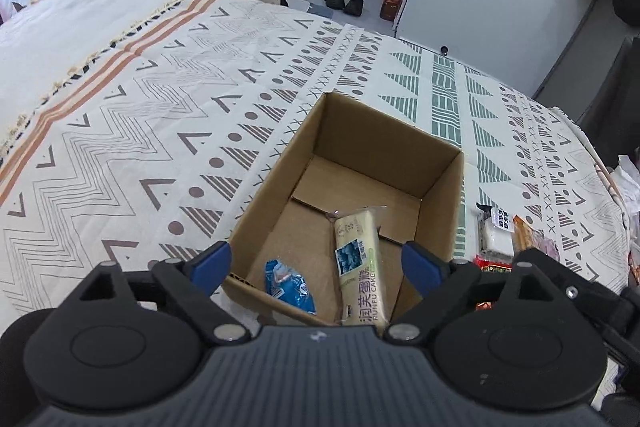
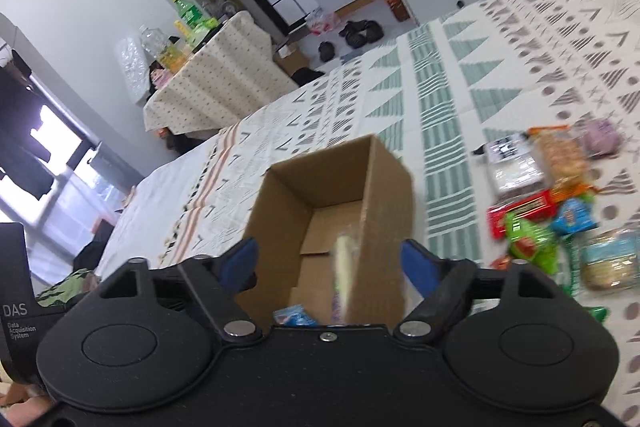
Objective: Organize snacks
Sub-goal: 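Lift both grippers out of the box back toward the snack pile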
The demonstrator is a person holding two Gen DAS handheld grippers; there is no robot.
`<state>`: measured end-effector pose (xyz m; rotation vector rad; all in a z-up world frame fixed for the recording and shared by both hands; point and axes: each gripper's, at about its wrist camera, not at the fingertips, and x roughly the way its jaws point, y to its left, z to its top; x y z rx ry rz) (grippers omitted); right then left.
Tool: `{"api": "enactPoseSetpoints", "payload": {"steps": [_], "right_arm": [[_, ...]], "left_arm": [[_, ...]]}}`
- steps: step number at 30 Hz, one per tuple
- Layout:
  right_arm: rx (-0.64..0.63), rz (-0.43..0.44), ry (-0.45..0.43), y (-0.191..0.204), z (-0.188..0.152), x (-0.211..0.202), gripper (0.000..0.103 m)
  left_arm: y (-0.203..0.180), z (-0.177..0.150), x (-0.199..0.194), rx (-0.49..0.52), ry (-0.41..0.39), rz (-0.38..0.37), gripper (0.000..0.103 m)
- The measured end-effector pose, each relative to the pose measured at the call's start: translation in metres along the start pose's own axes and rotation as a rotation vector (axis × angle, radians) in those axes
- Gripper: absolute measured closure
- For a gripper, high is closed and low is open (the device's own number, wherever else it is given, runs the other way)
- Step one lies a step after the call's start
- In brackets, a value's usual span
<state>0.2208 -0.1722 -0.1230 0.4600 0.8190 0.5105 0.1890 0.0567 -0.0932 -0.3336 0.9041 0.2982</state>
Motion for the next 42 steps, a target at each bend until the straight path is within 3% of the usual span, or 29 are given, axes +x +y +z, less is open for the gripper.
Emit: {"api": "enactPoseSetpoints", "payload": {"steps": [6,11,17,27,33,42], "right_arm": [[-0.044,-0.035,-0.022,-0.011,0.003,-0.023,0.007],[-0.061,-0.074,-0.071,-0.025,0.004,-0.042,0.002],[-0.082,-0.130,-0.127,-0.041,0.004,-0.061,0.002],[-0.086,-0.148,-0.109,-0.066,-0.008,-0.085,0.002],[0.004,-0.134,-0.087,-0.085,-0.011,-0.094,0.002],[0.134,-0.186,-0.048,-0.115,-0.018,-0.099,0.002]], "left_arm": [[-0.015,-0.007,-0.013,-0.008,-0.012,-0.045,0.000],[-0.030,-0.015,-0.021,-0.010,-0.013,-0.070,0.000],[-0.048,-0.025,-0.027,0.019,-0.018,-0.079,0.000],[-0.080,-0.042,-0.036,0.073,-0.014,-0.072,0.000],[-0.093,-0.052,-0.040,0.103,0.005,-0.086,0.000],[-0.107,-0.063,-0.033,0.103,0.024,-0.102,0.001]]}}
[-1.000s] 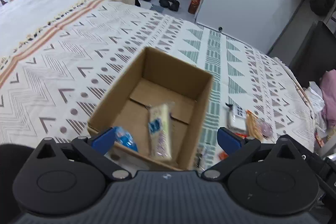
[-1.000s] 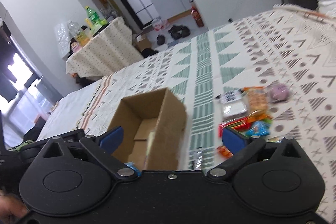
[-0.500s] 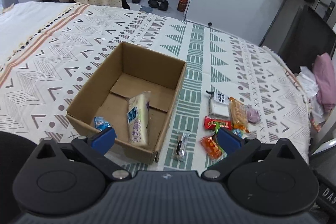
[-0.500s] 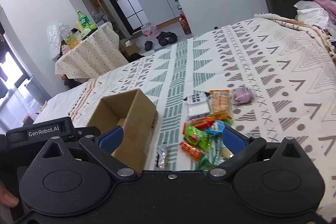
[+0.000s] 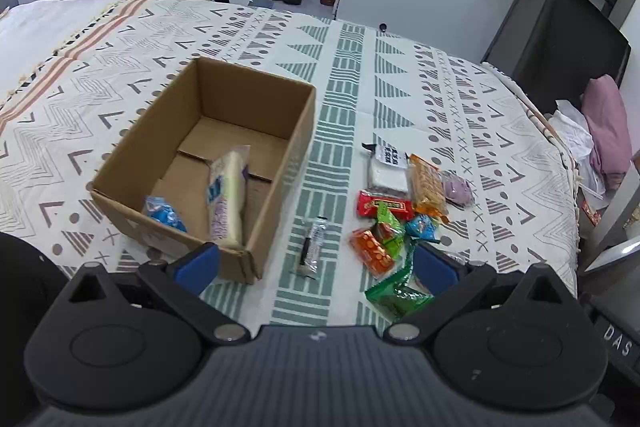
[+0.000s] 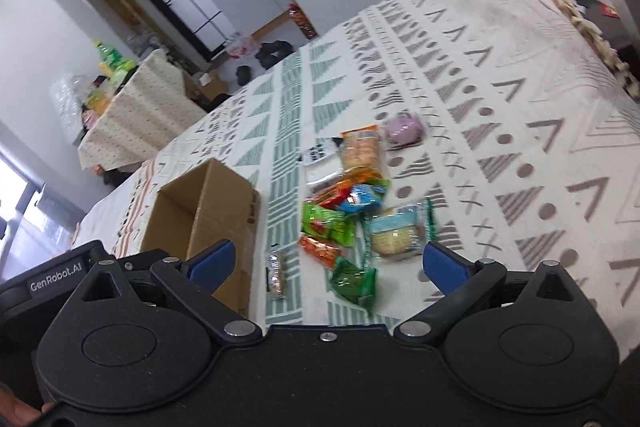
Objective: Organize snacks
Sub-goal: 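Lift both grippers out of the box back toward the snack pile, then grasp the green packet with the left gripper while the right gripper grasps a clear cracker pack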
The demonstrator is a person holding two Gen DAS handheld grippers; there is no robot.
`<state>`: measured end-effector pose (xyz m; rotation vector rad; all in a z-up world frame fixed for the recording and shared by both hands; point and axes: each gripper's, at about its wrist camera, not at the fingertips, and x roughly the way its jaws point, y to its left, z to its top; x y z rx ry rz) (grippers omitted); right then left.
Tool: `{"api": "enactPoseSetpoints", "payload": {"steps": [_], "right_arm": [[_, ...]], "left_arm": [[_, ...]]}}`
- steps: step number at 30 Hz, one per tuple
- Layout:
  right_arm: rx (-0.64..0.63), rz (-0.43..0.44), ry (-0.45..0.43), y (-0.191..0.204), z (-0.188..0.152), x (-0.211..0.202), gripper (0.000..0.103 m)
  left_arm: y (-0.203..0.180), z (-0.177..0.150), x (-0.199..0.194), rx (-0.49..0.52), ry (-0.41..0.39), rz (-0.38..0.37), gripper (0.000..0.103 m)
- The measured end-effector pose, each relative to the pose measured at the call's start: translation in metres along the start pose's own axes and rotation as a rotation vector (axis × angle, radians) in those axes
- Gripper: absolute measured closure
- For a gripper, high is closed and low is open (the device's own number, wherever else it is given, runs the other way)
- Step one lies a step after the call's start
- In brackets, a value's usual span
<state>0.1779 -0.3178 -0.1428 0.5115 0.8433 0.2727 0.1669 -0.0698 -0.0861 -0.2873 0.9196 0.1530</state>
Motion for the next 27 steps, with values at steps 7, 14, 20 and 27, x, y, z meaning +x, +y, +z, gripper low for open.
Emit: {"api": "enactPoseSetpoints", "payload": {"steps": [7,14,20,27], "right_arm": [[0.078,-0.034,0.012,-0.017,0.001,0.004,0.011],[0.162,-0.076,0.028,-0.035,0.003,0.015,0.021],[0.212,-0.080,0.043,-0.044,0.001,0.023,0.030],[0.266,-0.070,0.074,-0.054,0.002,0.034,0.034]], "left_arm": [[-0.010,-0.008,0.015,-0.002,0.020,-0.032,0.003],[-0.022,-0.016,0.040,-0.044,0.071,-0.046,0.012],[-0.030,-0.026,0.064,-0.093,0.125,-0.059,0.020],[-0.039,-0.035,0.091,-0.146,0.183,-0.078,0.030]]}}
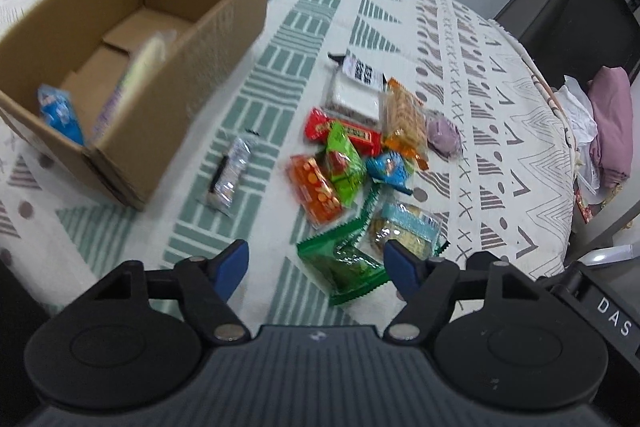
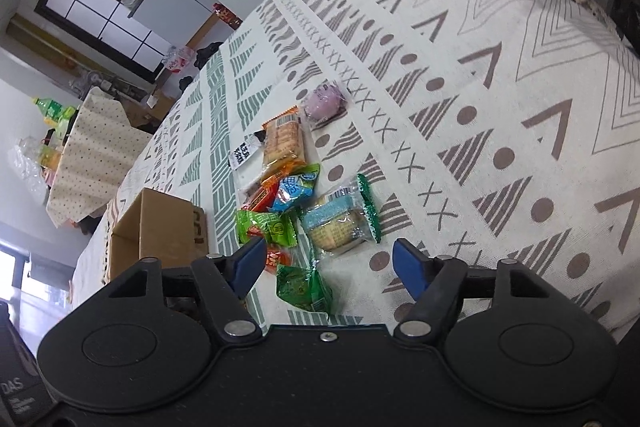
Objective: Organize snacks
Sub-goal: 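Grasp the green packet with the left gripper while the right gripper grasps a clear cracker pack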
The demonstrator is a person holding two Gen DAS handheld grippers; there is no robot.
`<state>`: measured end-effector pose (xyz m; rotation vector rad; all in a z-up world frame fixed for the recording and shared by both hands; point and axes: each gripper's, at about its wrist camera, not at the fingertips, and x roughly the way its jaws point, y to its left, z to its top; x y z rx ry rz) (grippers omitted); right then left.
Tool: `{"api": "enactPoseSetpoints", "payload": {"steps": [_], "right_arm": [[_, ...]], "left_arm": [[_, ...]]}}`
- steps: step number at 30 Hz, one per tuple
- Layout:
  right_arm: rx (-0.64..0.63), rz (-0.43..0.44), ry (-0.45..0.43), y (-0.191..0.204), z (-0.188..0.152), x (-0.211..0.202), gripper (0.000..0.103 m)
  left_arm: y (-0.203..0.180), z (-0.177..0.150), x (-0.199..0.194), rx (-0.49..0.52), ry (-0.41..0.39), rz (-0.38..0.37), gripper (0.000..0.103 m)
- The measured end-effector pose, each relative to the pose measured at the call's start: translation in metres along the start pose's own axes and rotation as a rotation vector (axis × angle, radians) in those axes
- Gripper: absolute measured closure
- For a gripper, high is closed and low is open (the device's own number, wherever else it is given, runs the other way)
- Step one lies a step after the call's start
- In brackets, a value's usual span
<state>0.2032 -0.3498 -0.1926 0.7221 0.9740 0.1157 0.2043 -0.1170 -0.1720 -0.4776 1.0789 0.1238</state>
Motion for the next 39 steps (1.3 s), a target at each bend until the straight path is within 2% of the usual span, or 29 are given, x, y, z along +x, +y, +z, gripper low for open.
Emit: {"api": "enactPoseSetpoints", "payload": {"steps": [12,15,17,18,19,21,24,28,34,39], "right_arm": [[0.082,0.009,0.066,-0.014,0.008,0.029,0.036],[0.111,0.015,0.081,-0.018,0.011,0.036,0.037],[0.125,0.015,0.099,-0.019,0.012,0.042,0.040],[0.139,0.023,0.113,-0.021,0.012,0.047,0.042],[0.158,0.037,0.130,-0.023,0.012,0.051,0.044],[0.193,0.056,0.164,-0.027,0.011,0.059,0.052],[0.217,0.061,0.189,-0.028,0.012,0.069,0.055],[0.228,0.076,0.189,-0.023,0.015,0.078,0.055],[0.204,0.015,0.123,-0.019,0.026,0.083,0.054],[0.118,-0.032,0.100,-0.004,0.027,0.090,0.046]], "left_arm": [[-0.008,-0.003,0.047,-0.046,0.071,0.000,0.037],[-0.007,-0.002,0.056,-0.062,0.095,0.011,0.047],[-0.006,-0.002,0.057,-0.064,0.090,0.016,0.058],[-0.006,-0.001,0.057,-0.061,0.094,0.015,0.069],[-0.005,-0.001,0.058,-0.064,0.101,0.010,0.073],[-0.001,0.001,0.057,-0.073,0.107,0.002,0.075],[0.001,0.005,0.055,-0.070,0.104,0.008,0.076],[0.004,0.011,0.051,-0.068,0.099,0.007,0.076],[0.005,0.023,0.046,-0.065,0.071,-0.007,0.076],[0.008,0.031,0.041,-0.071,0.051,-0.013,0.076]]}}
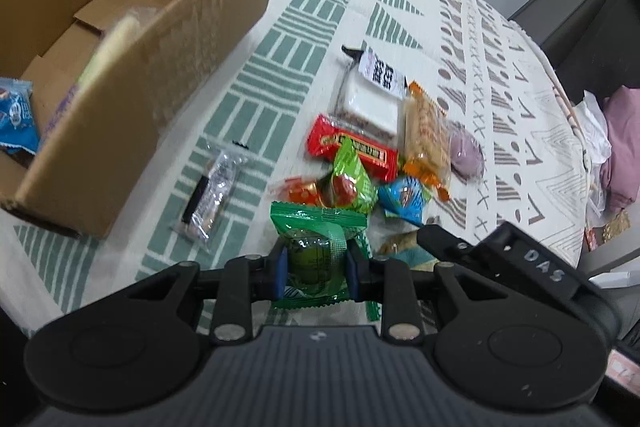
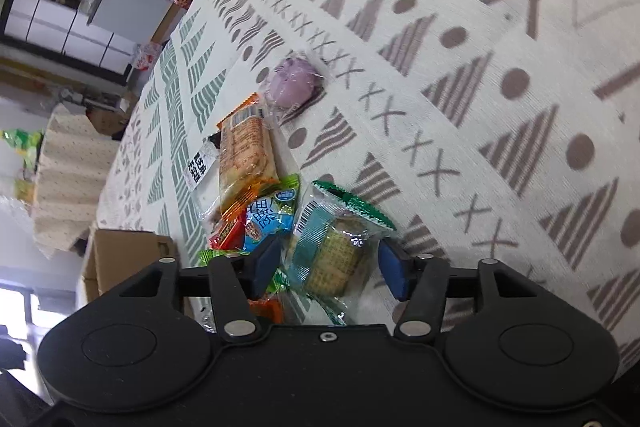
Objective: Organize snacks
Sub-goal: 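Grasp the green packet with the left gripper while the right gripper grasps a clear cracker pack, then carry both snacks into the cardboard box and open both grippers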
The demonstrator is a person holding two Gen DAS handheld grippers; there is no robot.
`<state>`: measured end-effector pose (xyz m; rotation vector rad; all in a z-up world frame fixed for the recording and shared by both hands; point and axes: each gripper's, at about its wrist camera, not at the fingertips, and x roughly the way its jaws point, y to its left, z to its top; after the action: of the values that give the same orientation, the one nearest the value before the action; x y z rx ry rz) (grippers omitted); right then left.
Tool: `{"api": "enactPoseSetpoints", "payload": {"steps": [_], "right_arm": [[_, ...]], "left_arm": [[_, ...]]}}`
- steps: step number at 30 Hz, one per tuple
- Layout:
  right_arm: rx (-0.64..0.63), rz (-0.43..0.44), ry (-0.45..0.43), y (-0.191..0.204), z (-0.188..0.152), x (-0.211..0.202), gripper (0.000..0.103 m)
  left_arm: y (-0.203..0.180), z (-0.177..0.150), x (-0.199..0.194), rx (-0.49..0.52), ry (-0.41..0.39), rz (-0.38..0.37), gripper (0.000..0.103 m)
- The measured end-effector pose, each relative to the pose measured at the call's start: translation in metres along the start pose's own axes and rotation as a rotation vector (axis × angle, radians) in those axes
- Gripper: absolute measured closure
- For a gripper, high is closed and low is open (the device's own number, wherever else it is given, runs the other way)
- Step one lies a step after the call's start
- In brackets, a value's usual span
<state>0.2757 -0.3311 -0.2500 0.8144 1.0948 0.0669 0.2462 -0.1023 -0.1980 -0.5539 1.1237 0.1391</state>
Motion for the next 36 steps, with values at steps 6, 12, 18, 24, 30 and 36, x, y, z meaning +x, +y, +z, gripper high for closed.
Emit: {"api": "enactPoseSetpoints", "payload": {"steps": [6,12,18,24,30,36], "right_arm": [[-0.115,-0.067,-0.028,0.018,-0.004,0.006,0.039],[-0.264,-0.158,-0.037,0.038,-0.015,0.015,0.034],[-0.381,-0.246,-0.070,0.047,-0.025,0.018,0.049],[-0.339,-0.239,-0.082,0.043,-0.024,0.007,0.057],[-0.292,-0.179,-0.095,0.040,-0.026,-0.009,0.057],[-0.284,-0.083,-0.117,0.047,-0.029,-0.026,0.057]], "left_arm": [[0.011,0.006,-0.005,-0.014,-0.013,0.008,0.076],[0.020,0.009,-0.008,-0.020,-0.026,0.010,0.075],[0.021,0.009,-0.015,0.003,-0.047,0.021,0.075],[0.017,0.007,-0.030,0.023,-0.084,0.031,0.076],[0.013,0.006,-0.046,0.035,-0.123,0.040,0.075],[0.011,0.006,-0.064,0.042,-0.167,0.058,0.076]]}}
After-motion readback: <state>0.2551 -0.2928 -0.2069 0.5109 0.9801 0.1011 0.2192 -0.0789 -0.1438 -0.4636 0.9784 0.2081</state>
